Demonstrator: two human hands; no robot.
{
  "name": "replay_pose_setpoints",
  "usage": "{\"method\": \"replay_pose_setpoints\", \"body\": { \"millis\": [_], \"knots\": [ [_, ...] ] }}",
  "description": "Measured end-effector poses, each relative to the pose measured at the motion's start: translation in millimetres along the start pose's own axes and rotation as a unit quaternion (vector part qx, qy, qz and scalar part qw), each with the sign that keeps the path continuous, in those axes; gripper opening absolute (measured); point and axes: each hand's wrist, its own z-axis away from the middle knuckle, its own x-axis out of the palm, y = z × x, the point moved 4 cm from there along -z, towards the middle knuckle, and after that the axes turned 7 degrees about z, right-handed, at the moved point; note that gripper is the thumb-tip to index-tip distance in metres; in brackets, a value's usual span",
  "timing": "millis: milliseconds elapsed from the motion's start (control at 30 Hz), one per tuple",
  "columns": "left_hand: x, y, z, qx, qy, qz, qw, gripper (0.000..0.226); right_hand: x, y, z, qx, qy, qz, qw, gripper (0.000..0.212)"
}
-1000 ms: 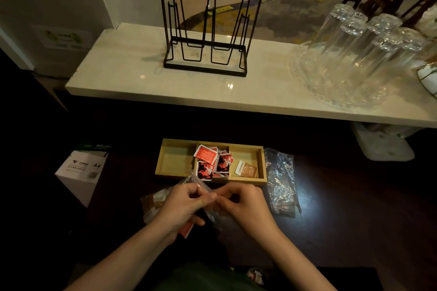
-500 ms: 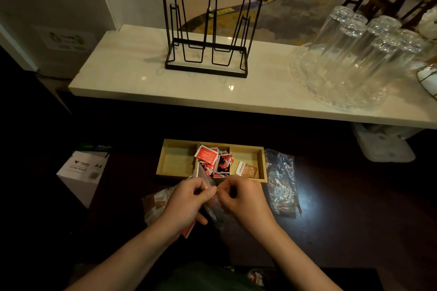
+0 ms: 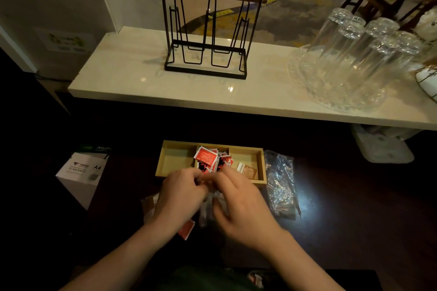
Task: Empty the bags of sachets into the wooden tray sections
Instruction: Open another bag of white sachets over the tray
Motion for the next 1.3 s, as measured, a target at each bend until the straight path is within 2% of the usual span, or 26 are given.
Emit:
{"method": "replay_pose_setpoints", "body": {
  "millis": [100,233,300,367,433,467,500,533,600,667,733,800,900,1000,1067,1133,1233,1300],
  "knots": [
    [-4,5,1,0.007,0.009,0.043,0.999,0.033,13,4,-5,0.019,-0.002,0.009,1.0,0.047],
    [-5,17,7,0.084,-0.012,0.006,0.996,0.032,18,8,-19,0.015,0.013,0.064,0.998,0.026],
    [-9,18,9,0.112,-0.029,0.055,0.992,0.031,12,11,-28,0.019,0.037,0.069,0.997,0.016],
    [-18,3,3,0.083,0.017,0.15,0.985,0.033,1,15,-38,0.039,0.063,0.034,0.997,0.008],
    [-19,-29,-10,-0.006,0.057,0.159,0.986,0.026,-11,15,-47,0.048,0.078,-0.028,0.995,0.008],
    [-15,-47,-14,-0.07,0.045,0.165,0.983,0.021,-17,12,-52,0.044,0.084,-0.058,0.994,0.009],
    [-9,-62,-14,-0.141,0.018,0.197,0.97,0.016,-23,8,-56,0.037,0.09,-0.086,0.991,0.009],
    [0,-74,-12,-0.208,-0.016,0.258,0.943,0.019,-29,4,-61,0.029,0.099,-0.115,0.988,0.008],
    [14,-85,-5,-0.299,-0.072,0.4,0.863,0.039,-40,0,-71,0.016,0.121,-0.171,0.978,0.005],
    [14,-81,-3,-0.305,-0.075,0.493,0.812,0.043,-47,-1,-82,0.027,0.144,-0.218,0.965,0.004],
    [6,-78,-9,-0.268,-0.033,0.539,0.798,0.035,-48,1,-92,0.052,0.16,-0.258,0.951,0.012],
    [-8,-78,-18,-0.227,0.024,0.534,0.814,0.027,-43,6,-100,0.077,0.162,-0.28,0.943,0.015],
    [-31,-86,-27,-0.204,0.07,0.517,0.829,0.03,-33,18,-110,0.117,0.151,-0.332,0.924,0.007],
    [-43,-95,-30,-0.237,0.044,0.5,0.832,0.051,-28,22,-120,0.131,0.139,-0.378,0.906,0.009],
    [-39,-92,-27,-0.24,0.005,0.493,0.836,0.043,-25,17,-128,0.131,0.127,-0.384,0.905,0.009],
    [-35,-87,-25,-0.225,0.006,0.515,0.827,0.03,-21,12,-136,0.127,0.12,-0.383,0.907,0.006],
    [-44,-84,-27,-0.207,0.079,0.517,0.827,0.025,-19,14,-142,0.126,0.116,-0.367,0.914,0.006],
    [-62,-87,-33,-0.185,0.143,0.472,0.85,0.025,-15,22,-141,0.136,0.093,-0.363,0.917,0.009]
  ]
}}
